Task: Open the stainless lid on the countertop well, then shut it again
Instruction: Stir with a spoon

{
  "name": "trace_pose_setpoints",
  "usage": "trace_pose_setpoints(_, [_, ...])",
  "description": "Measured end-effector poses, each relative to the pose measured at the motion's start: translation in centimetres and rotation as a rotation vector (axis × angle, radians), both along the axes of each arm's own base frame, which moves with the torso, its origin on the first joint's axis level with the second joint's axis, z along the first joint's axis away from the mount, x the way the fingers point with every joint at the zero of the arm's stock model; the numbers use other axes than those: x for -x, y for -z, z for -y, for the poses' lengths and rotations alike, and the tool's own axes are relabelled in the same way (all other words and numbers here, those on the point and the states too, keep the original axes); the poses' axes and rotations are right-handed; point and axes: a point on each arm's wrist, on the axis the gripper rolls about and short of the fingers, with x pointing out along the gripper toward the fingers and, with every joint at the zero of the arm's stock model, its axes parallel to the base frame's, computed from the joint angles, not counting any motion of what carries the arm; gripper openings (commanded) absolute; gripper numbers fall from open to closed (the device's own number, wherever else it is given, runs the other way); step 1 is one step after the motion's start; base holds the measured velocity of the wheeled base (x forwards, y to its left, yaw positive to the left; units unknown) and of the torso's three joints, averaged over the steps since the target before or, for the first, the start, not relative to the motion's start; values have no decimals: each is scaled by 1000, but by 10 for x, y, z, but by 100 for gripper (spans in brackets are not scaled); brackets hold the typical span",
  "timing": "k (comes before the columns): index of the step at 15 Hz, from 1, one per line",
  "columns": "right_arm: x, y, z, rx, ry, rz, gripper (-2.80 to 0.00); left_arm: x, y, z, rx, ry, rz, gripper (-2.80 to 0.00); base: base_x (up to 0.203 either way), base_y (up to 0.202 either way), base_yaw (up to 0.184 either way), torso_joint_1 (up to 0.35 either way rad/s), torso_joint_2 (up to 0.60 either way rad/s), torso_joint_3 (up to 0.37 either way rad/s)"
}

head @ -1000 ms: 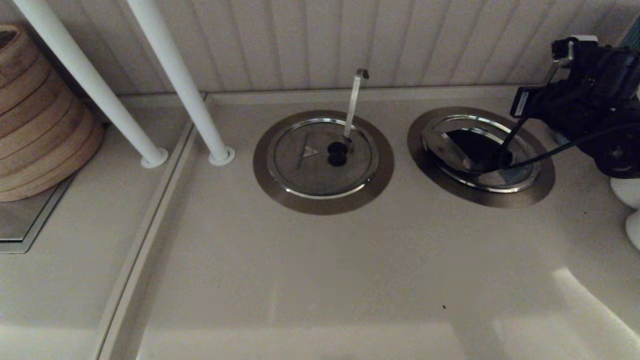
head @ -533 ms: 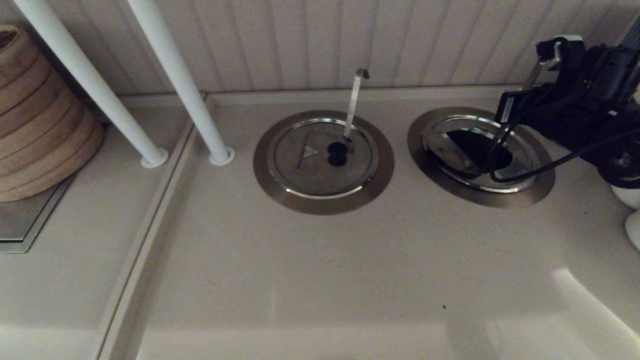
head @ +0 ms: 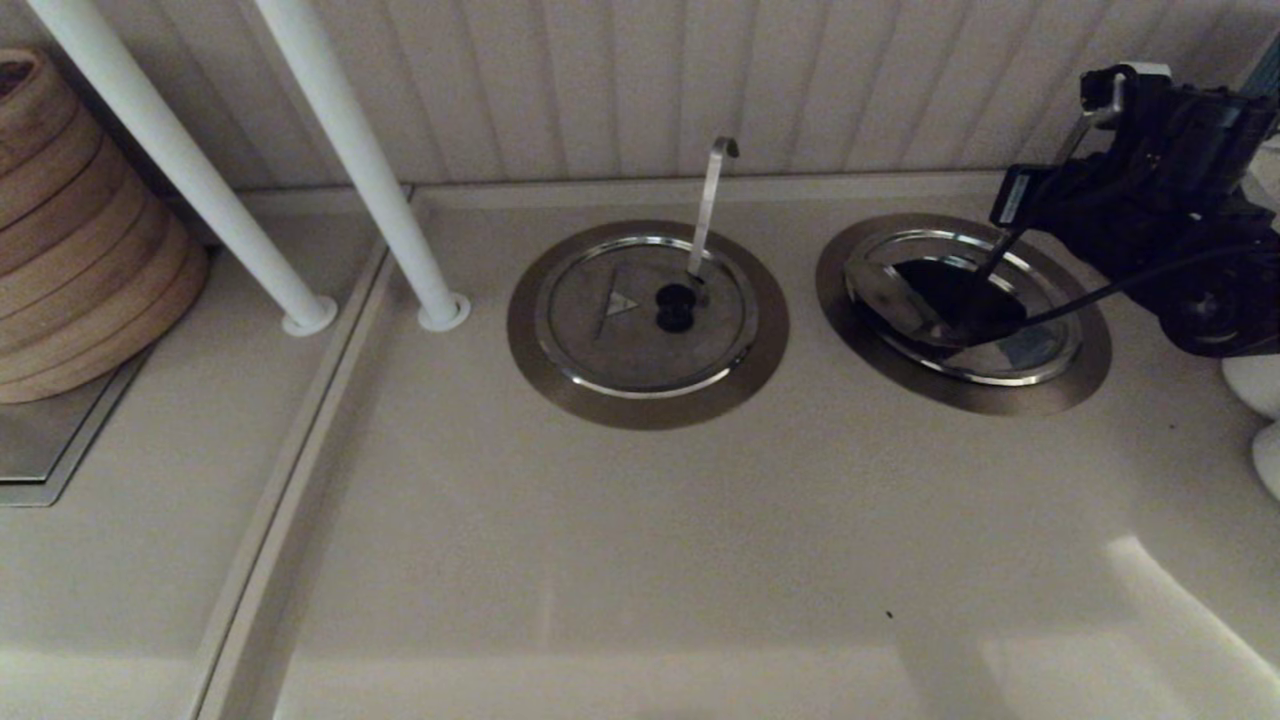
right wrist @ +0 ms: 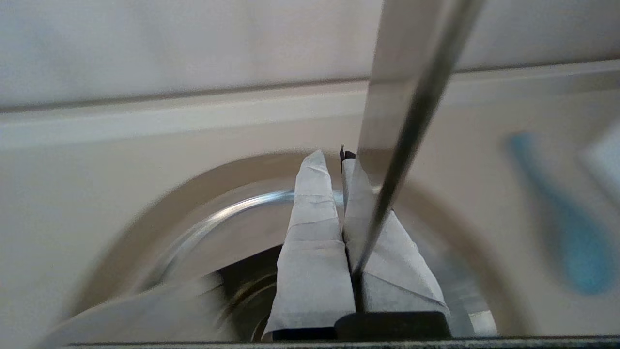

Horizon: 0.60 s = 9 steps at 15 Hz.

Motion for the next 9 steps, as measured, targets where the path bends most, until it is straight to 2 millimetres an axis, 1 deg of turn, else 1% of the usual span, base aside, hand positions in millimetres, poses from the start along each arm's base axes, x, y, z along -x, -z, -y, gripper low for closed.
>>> trace_pose_setpoints(2, [-1,-1,7,2,19,4,-280,0,0,0,0,0,0,-280,0,0,0,0,0,0])
trace_pose_setpoints(5, [7,-2,8,25,13,-8,-280,0,0,0,0,0,0,-280,0,0,0,0,0,0])
trace_pose_setpoints(7, [14,-1,5,46,-12,-24,-280,0,0,0,0,0,0,-280,0,0,0,0,0,0])
trace_pose_setpoints(9, [19,-1,-3,45,-38,-33,-280,0,0,0,0,-1,0,-280,0,0,0,0,0,0])
